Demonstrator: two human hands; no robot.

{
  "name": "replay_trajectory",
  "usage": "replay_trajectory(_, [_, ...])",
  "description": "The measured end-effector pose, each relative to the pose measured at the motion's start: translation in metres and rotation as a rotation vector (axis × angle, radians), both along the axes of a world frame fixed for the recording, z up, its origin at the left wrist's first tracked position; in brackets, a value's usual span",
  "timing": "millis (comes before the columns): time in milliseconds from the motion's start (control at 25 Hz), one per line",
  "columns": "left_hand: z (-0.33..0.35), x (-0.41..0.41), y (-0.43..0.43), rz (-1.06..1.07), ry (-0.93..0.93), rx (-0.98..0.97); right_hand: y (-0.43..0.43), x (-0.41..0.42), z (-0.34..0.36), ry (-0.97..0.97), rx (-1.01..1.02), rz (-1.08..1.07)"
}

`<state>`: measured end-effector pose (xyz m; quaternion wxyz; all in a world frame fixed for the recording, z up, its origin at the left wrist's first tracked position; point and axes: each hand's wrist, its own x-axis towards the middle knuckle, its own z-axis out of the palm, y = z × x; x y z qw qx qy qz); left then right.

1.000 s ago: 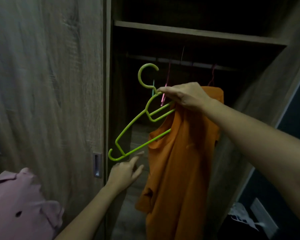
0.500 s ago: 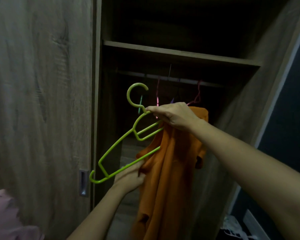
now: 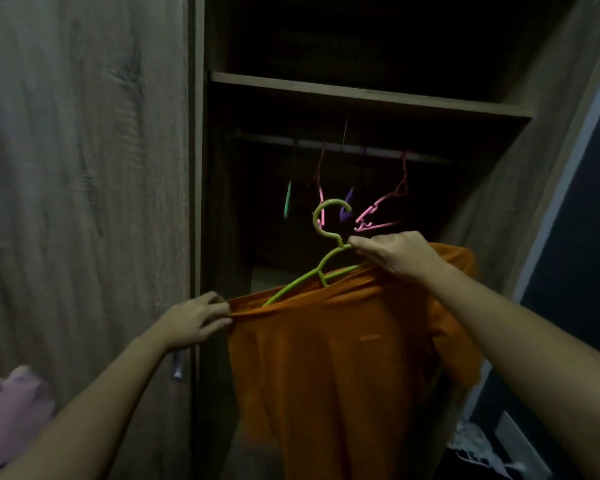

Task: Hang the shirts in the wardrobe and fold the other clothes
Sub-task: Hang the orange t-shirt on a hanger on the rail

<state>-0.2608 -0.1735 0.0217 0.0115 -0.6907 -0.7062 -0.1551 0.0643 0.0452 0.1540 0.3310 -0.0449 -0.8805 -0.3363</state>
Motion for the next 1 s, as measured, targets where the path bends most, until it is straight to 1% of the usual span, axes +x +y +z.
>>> replay_trajectory(80, [0.030,0.001,0.004,-0.013,0.038,-0.037,-0.004,-0.007,-0.012,0.031,-0.010,-0.035])
replay_trajectory(120, [0.045,0.006,0.008,-0.026,0.002,-0.056,-0.010,-0.012,-0.020,0.067,-0.070,-0.062])
replay_trajectory(160, [0.057,0.015,0.011,-0.062,-0.060,-0.045,-0.018,-0.018,-0.027,0.089,-0.176,-0.093])
replay_trajectory(240, [0.072,0.030,0.016,-0.119,-0.258,0.026,-0.031,-0.026,-0.037,0.093,-0.520,-0.155])
replay_trajectory(280, [0.075,0.033,0.015,-0.118,-0.382,0.059,-0.032,-0.026,-0.040,0.096,-0.648,-0.185])
replay_trajectory(320, [0.077,0.033,0.014,-0.111,-0.500,0.079,-0.031,-0.025,-0.043,0.122,-0.713,-0.204])
replay_trajectory(360, [0.076,0.034,0.013,-0.094,-0.576,0.084,-0.031,-0.021,-0.045,0.152,-0.762,-0.214])
replay_trajectory(400, [0.077,0.034,0.013,-0.072,-0.579,0.072,-0.029,-0.018,-0.047,0.174,-0.810,-0.204])
replay_trajectory(480, [0.080,0.035,0.015,-0.041,-0.446,0.031,-0.029,-0.018,-0.050,0.153,-0.894,-0.151])
replay_trajectory(520, [0.082,0.037,0.016,-0.036,-0.419,0.050,-0.030,-0.019,-0.050,0.134,-0.937,-0.120])
replay_trajectory(600, [0.085,0.037,0.014,-0.069,-0.451,0.149,-0.034,-0.015,-0.046,0.141,-1.019,-0.058])
replay_trajectory(640, [0.086,0.033,0.011,-0.091,-0.463,0.200,-0.029,-0.008,-0.045,0.155,-1.055,-0.064])
replay_trajectory(720, [0.086,0.022,0.000,-0.082,-0.497,0.269,-0.015,0.017,-0.049,0.150,-1.108,-0.181])
replay_trajectory(800, [0.087,0.010,-0.010,-0.039,-0.534,0.325,-0.002,0.040,-0.067,0.135,-1.222,-0.314])
replay_trajectory(840, [0.089,0.004,-0.013,-0.021,-0.552,0.339,0.001,0.048,-0.078,0.127,-1.276,-0.337])
replay_trajectory(920, [0.094,-0.006,-0.021,0.007,-0.570,0.323,0.004,0.051,-0.096,0.154,-1.316,-0.272])
replay_trajectory(1000, [0.095,-0.014,-0.026,0.045,-0.495,0.280,0.002,0.050,-0.100,0.273,-1.364,-0.147])
